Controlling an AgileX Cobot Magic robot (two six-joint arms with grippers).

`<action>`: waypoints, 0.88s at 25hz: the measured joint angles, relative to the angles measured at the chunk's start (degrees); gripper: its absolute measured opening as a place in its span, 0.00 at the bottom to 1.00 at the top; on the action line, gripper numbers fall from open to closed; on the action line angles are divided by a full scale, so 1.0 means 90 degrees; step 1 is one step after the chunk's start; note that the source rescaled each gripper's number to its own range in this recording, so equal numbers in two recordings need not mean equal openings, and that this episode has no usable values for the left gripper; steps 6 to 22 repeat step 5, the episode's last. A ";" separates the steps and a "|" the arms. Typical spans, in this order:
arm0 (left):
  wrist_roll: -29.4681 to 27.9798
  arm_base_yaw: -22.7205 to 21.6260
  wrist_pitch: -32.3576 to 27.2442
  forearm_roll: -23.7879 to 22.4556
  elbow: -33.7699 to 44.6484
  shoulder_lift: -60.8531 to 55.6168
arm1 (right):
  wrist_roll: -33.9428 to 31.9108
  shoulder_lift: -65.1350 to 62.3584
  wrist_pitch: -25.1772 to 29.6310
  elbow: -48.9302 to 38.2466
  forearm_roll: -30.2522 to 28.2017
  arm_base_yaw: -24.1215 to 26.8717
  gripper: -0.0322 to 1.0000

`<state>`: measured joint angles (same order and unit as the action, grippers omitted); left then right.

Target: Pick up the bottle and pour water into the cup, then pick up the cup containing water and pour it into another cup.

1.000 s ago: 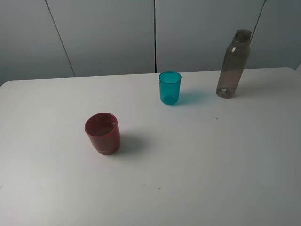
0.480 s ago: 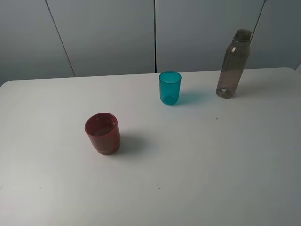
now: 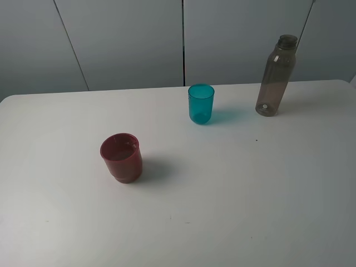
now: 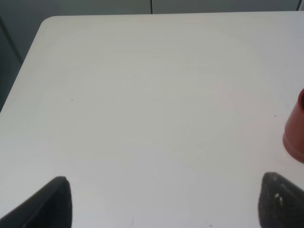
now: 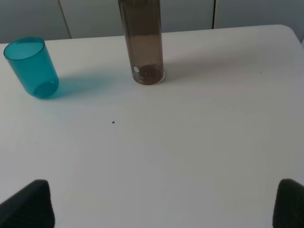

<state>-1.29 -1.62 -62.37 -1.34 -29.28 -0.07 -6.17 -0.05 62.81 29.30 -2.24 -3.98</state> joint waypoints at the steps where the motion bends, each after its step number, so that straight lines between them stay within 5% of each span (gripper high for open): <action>1: 0.0000 0.0000 0.0000 0.0000 0.0000 0.0000 | 0.0000 0.0000 0.0000 0.0000 0.0000 0.0000 0.97; 22: 0.0000 0.0000 0.0000 0.0000 0.0000 0.0000 | 0.0000 0.0000 0.0000 0.0000 0.0000 0.0000 0.97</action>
